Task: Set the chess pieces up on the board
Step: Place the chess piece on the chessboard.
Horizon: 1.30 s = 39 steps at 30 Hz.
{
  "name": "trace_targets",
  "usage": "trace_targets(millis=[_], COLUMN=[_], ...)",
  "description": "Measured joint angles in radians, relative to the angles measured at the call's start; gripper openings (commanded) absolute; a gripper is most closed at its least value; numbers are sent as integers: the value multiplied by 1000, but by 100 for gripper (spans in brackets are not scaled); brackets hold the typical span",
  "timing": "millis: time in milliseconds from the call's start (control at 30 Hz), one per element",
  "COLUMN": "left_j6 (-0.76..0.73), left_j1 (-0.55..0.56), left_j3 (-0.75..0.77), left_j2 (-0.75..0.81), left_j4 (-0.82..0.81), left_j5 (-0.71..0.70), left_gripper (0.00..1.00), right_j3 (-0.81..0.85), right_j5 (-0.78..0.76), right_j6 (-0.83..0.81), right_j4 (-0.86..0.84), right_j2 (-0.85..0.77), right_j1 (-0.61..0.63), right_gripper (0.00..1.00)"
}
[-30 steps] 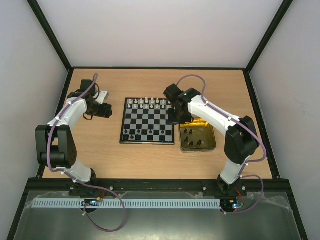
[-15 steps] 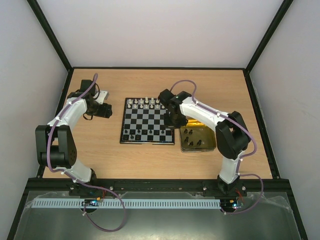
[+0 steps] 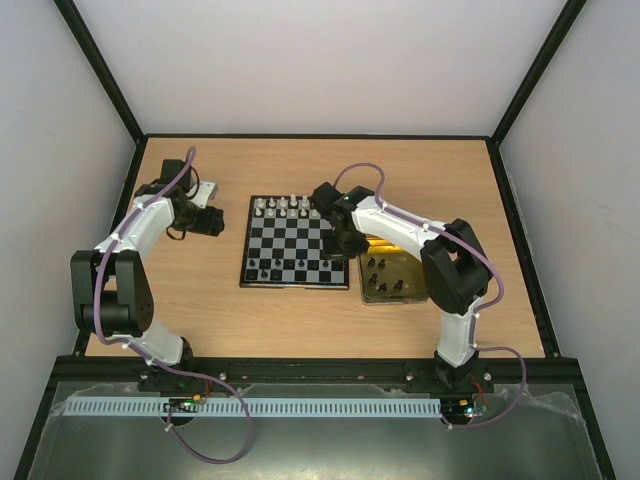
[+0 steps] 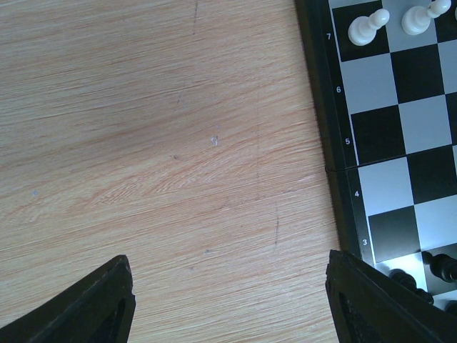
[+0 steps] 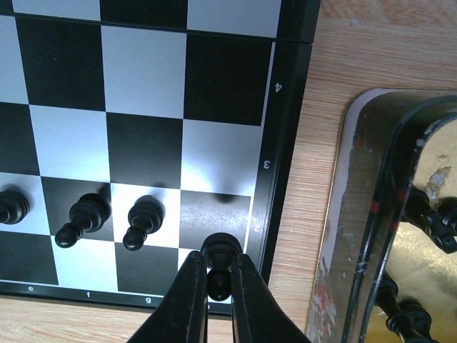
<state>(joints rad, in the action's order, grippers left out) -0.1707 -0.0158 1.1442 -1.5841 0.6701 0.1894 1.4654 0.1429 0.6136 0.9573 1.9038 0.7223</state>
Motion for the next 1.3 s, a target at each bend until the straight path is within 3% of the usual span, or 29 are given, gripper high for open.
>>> trace_targets(millis=[1300], left_j6=[0], left_j1=[0], left_j3=[0], left_j2=[-14], left_j4=[-6], left_j5=[0], left_gripper=[74], right_j3=[-27], right_j5=[4], right_j6=[0], right_j4=[-51], right_j2=[51], right_j1=[6], right_gripper=[7])
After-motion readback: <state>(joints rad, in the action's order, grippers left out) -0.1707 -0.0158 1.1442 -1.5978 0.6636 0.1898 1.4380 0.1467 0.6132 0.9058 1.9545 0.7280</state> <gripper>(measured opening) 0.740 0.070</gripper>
